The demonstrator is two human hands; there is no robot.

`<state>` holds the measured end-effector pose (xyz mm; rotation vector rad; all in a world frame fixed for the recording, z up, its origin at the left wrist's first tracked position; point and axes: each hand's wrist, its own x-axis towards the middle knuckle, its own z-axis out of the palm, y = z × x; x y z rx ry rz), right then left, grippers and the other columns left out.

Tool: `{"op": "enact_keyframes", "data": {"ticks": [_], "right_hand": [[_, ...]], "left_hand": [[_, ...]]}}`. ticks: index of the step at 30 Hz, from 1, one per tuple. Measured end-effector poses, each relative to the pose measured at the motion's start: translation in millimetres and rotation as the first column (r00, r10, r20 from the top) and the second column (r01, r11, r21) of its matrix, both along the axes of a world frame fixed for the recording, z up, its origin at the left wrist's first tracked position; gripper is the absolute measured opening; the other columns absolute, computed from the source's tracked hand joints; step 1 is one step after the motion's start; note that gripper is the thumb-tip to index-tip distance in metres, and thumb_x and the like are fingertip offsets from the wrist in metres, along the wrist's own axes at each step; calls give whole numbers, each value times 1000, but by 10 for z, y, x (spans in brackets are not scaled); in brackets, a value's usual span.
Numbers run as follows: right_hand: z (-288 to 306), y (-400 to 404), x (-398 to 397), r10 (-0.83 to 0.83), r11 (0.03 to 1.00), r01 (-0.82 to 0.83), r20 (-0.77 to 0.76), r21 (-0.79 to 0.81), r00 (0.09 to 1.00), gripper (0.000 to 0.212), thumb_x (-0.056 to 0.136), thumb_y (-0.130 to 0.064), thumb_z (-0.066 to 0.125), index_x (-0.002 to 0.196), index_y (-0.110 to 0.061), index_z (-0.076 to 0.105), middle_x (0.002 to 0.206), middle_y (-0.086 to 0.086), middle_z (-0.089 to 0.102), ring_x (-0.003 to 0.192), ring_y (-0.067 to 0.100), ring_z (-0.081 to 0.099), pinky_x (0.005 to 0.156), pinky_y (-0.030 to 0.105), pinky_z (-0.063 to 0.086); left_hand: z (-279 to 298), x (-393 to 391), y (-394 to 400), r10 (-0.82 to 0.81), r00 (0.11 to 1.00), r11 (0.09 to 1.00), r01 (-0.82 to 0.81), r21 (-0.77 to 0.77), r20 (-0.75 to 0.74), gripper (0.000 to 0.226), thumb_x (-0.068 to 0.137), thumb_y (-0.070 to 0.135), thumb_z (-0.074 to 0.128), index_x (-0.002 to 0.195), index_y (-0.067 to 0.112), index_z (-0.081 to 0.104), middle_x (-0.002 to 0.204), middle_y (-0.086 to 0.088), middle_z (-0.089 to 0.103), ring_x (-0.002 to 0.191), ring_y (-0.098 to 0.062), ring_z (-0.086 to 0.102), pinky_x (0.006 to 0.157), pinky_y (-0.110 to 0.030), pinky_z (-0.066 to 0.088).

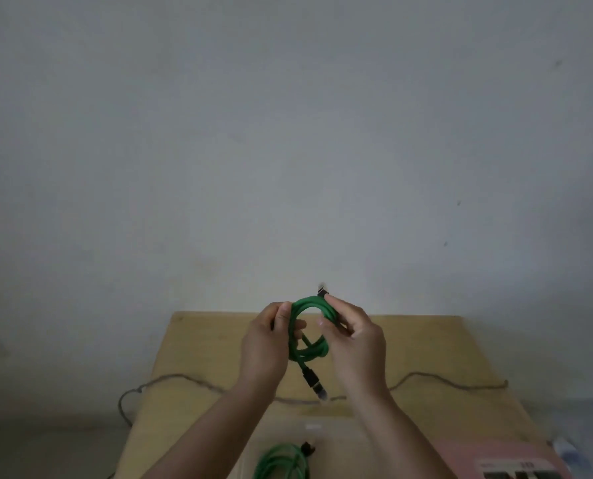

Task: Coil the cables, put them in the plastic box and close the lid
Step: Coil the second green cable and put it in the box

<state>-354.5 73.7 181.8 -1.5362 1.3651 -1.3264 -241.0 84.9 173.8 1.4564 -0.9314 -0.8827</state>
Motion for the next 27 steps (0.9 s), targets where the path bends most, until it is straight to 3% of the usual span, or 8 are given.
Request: {"op": "enact_keyframes", "data": {"ticks": [3, 6, 9, 12, 14, 16, 21, 27], "right_hand": [[-173, 196, -129, -10, 999, 12, -48, 43, 999, 35, 81, -5, 68, 113, -20, 66, 105, -7, 69, 94, 1, 63, 81, 10, 48], [-333, 421, -323, 16, 995, -6, -103, 97, 995, 36, 81, -7, 69, 114, -20, 65, 105, -9, 67, 96, 1, 63, 83, 11, 49], [-505, 628, -543, 26, 988, -3, -152, 151, 988, 36, 80, -7, 70, 112, -22, 66, 106, -9, 67, 97, 2, 63, 86, 17, 50], [-708, 811, -725, 31, 977, 12, -199, 212, 980, 36, 79, -7, 70, 112, -21, 67, 104, -10, 66, 95, 0, 61, 82, 7, 46], [-847, 922, -815, 44, 965, 13, -210, 261, 977, 34, 80, -7, 68, 112, -21, 67, 105, -10, 65, 94, -2, 60, 78, 1, 43], [-985, 1016, -875, 59, 955, 11, -227, 295, 972, 33, 81, -7, 68, 112, -18, 67, 107, -8, 66, 95, 0, 60, 79, 4, 43], [-1266, 1084, -978, 40, 939, 63, -288, 337, 957, 30, 82, -9, 68, 112, -14, 67, 111, -2, 67, 95, 4, 58, 85, 15, 43], [-1462, 973, -1089, 56, 946, 79, -400, 315, 915, 31, 83, -8, 67, 114, -7, 65, 113, 7, 67, 101, 17, 61, 85, 19, 42]], "left_hand": [[-174, -82, 244, -47, 999, 996, 49, 75, -16, 25, 98, 30, 40, 87, 30, 62, 77, 1, 72, 72, -12, 67, 66, -30, 56], [-364, -181, 471, -167, 984, 980, 159, 119, 65, 23, 99, 26, 36, 98, 29, 59, 79, 4, 70, 77, -9, 66, 71, -31, 56], [-569, -345, 673, -234, 960, 963, 207, 173, 156, 22, 100, 24, 35, 102, 30, 56, 78, 8, 68, 76, -9, 64, 65, -22, 51], [-785, -495, 854, -258, 938, 947, 198, 252, 232, 23, 99, 25, 38, 107, 35, 58, 84, 10, 69, 77, -9, 62, 59, -16, 45], [-957, -555, 946, -273, 916, 937, 184, 297, 294, 26, 98, 24, 40, 115, 27, 60, 95, 6, 67, 82, -9, 59, 63, -16, 42], [-1125, -609, 1014, -298, 896, 925, 186, 330, 330, 28, 98, 23, 41, 119, 20, 60, 101, 3, 67, 84, -8, 56, 63, -11, 40], [-1419, -735, 1019, -388, 875, 869, 242, 431, 290, 32, 99, 21, 39, 127, 17, 55, 117, -4, 64, 98, -13, 57, 75, -15, 39], [-1622, -874, 847, -423, 853, 849, 255, 462, 307, 31, 98, 15, 40, 123, 15, 58, 112, -8, 66, 96, -19, 59, 78, -19, 43]]}}
